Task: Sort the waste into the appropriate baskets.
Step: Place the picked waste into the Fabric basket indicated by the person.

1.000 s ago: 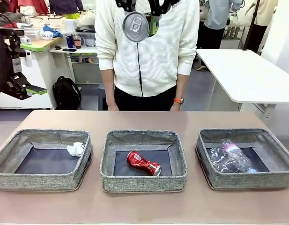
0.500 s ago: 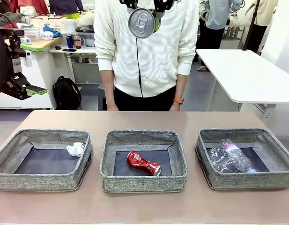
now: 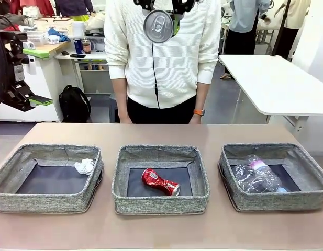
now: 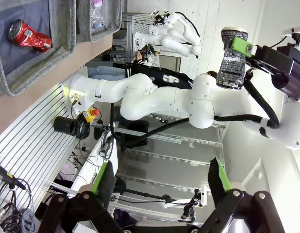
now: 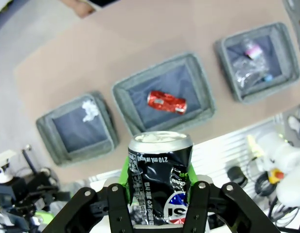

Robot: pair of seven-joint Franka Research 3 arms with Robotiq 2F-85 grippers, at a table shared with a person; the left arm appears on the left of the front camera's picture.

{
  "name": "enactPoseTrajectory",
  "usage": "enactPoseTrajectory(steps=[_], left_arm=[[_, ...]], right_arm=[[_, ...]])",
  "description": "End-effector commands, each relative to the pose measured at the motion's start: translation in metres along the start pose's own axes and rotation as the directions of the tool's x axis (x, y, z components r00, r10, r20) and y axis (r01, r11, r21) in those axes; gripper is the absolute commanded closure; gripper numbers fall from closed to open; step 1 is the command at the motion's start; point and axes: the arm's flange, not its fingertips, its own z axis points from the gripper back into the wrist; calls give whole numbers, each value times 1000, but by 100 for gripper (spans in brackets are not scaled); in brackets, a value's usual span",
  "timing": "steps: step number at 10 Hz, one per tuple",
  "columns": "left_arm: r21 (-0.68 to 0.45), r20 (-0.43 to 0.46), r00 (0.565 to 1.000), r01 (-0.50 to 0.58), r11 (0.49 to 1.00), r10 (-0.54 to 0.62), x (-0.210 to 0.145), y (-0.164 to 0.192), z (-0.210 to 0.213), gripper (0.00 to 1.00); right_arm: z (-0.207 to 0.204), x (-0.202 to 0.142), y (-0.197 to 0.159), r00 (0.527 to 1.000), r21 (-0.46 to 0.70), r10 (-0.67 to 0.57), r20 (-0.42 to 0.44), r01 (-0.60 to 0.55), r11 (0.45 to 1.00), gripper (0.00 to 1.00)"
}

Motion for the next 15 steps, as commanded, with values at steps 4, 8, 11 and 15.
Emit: enactPoseTrajectory(steps=[4,8,11,15], left_arm=[[-19,-3,1000,4,1000,-4,-2,-3,-1,0],[-19,-3,1000,4,1000,-4,-2,-3,-1,0],[-19,-3,1000,4,1000,-4,-2,-3,-1,0],[-19,-3,1000,4,1000,-4,-2,-3,-1,0]], right_arm=[[2,-2,0,1000,4,-16,2,16,1000,55],[2,-2,0,1000,4,-16,2,16,1000,55],[2,-2,0,1000,4,-16,2,16,1000,55],[2,-2,0,1000,4,-16,2,16,1000,55]])
